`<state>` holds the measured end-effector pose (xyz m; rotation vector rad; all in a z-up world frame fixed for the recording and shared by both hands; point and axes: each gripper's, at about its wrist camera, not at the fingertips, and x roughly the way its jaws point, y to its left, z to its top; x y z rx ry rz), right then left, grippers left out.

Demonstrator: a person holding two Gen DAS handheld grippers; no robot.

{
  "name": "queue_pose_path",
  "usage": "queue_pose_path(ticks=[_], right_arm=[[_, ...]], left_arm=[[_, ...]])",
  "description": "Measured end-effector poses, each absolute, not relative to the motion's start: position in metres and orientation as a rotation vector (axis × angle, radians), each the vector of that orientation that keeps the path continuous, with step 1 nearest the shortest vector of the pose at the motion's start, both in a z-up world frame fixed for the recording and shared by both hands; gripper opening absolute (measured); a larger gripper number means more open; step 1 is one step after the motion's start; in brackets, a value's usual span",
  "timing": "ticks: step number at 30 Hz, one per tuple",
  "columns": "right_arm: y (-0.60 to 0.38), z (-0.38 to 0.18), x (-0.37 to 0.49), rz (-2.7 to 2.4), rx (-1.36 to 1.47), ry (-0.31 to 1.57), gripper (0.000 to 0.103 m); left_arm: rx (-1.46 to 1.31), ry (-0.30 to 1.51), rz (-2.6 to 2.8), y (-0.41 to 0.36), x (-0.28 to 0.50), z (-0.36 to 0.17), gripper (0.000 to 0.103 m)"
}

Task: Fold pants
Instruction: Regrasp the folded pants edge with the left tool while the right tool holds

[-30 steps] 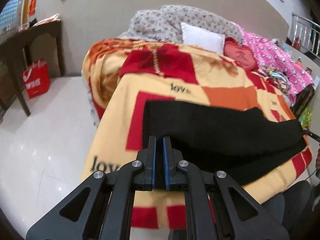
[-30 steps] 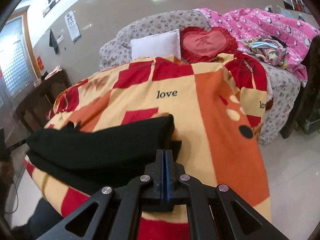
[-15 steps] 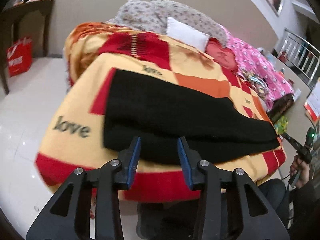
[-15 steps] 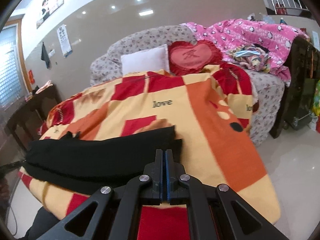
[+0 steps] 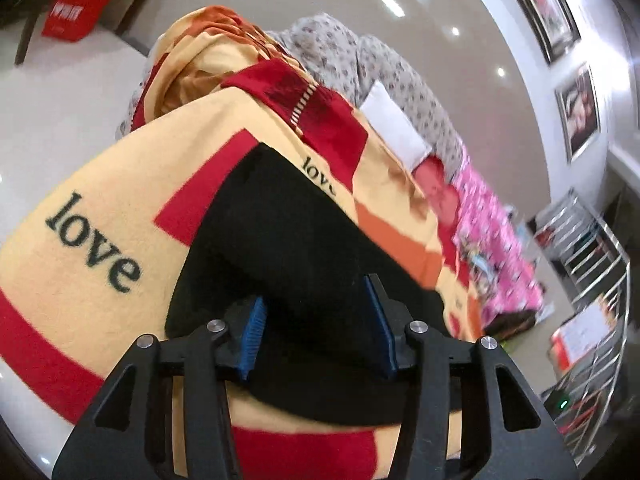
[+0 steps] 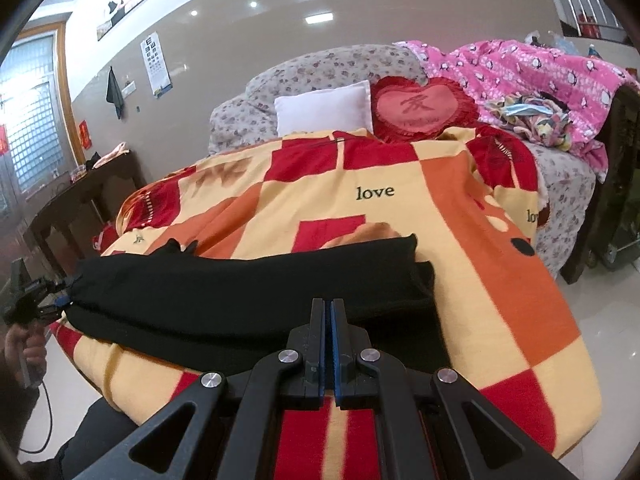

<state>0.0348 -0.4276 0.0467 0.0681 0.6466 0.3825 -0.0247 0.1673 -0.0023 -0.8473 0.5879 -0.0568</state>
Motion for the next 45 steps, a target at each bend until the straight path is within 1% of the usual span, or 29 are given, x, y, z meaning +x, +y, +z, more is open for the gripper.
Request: queue_pose_path(ticks=[2, 3, 4, 5, 7, 8, 12, 14, 20, 22, 25, 28, 31, 32, 33, 34, 35, 37, 42, 45], right_arm=[[-0.426, 0.046, 0.035, 0.38, 0.067, 0.652, 0.002], [-0.427, 0.045, 0.036, 0.376, 0.077, 0.659, 0.002], [-0.43, 0.045, 0.037, 0.367, 0.094, 0.666, 0.002], [-0.434, 0.045, 0.038, 0.357, 0.116, 0.674, 0.002], [-0.447, 0.045, 0.041, 0.318, 0.192, 0.69, 0.002], [-0.454, 0.045, 0.042, 0.299, 0.236, 0.696, 0.002], [-0.499, 0.032, 0.051, 0.27, 0.593, 0.76, 0.005], [-0.512, 0.02, 0.056, 0.265, 0.73, 0.8, 0.008], [-0.513, 0.006, 0.066, 0.298, 0.851, 0.839, 0.018], [-0.513, 0.003, 0.069, 0.297, 0.887, 0.842, 0.022], [-0.512, 0.0, 0.071, 0.287, 0.933, 0.831, 0.025], [-0.514, -0.002, 0.07, 0.271, 0.947, 0.824, 0.027], [-0.514, -0.003, 0.075, 0.279, 0.935, 0.829, 0.027], [-0.512, -0.001, 0.078, 0.292, 0.904, 0.831, 0.027], [-0.509, 0.001, 0.081, 0.297, 0.876, 0.828, 0.021], [-0.507, 0.005, 0.082, 0.299, 0.834, 0.816, 0.007], [-0.504, 0.011, 0.083, 0.29, 0.78, 0.805, 0.005], [-0.5, 0.023, 0.077, 0.262, 0.7, 0.784, 0.004], [-0.503, 0.043, 0.057, 0.229, 0.616, 0.756, 0.004], [-0.507, 0.034, 0.057, 0.212, 0.594, 0.795, 0.004]], left_arm=[[-0.84, 0.595, -0.043, 0.166, -0.024, 0.0, 0.044], [-0.817, 0.609, -0.021, 0.164, -0.023, 0.001, 0.04], [-0.795, 0.623, -0.003, 0.162, -0.023, 0.001, 0.031], [-0.761, 0.644, 0.02, 0.159, -0.022, 0.002, 0.026], [-0.709, 0.661, 0.044, 0.154, -0.021, 0.002, 0.024], [-0.674, 0.666, 0.056, 0.15, -0.021, 0.003, 0.024], [-0.525, 0.684, 0.107, 0.133, -0.018, 0.007, 0.025], [-0.486, 0.69, 0.124, 0.129, -0.016, 0.007, 0.028], [-0.497, 0.701, 0.122, 0.131, -0.013, 0.004, 0.034], [-0.506, 0.704, 0.121, 0.131, -0.013, 0.005, 0.034], [-0.52, 0.705, 0.118, 0.133, -0.013, 0.005, 0.034], [-0.517, 0.704, 0.118, 0.132, -0.013, 0.005, 0.034], [-0.515, 0.708, 0.119, 0.132, -0.013, 0.006, 0.033], [-0.506, 0.711, 0.128, 0.133, -0.013, 0.007, 0.026], [-0.5, 0.709, 0.136, 0.133, -0.013, 0.008, 0.023], [-0.501, 0.705, 0.129, 0.133, -0.014, 0.01, 0.014], [-0.497, 0.703, 0.13, 0.133, -0.015, 0.012, 0.011], [-0.491, 0.689, 0.13, 0.131, -0.019, 0.02, 0.009], [-0.454, 0.629, 0.1, 0.122, -0.045, 0.049, 0.009], [-0.448, 0.657, 0.112, 0.121, -0.049, 0.04, 0.009]])
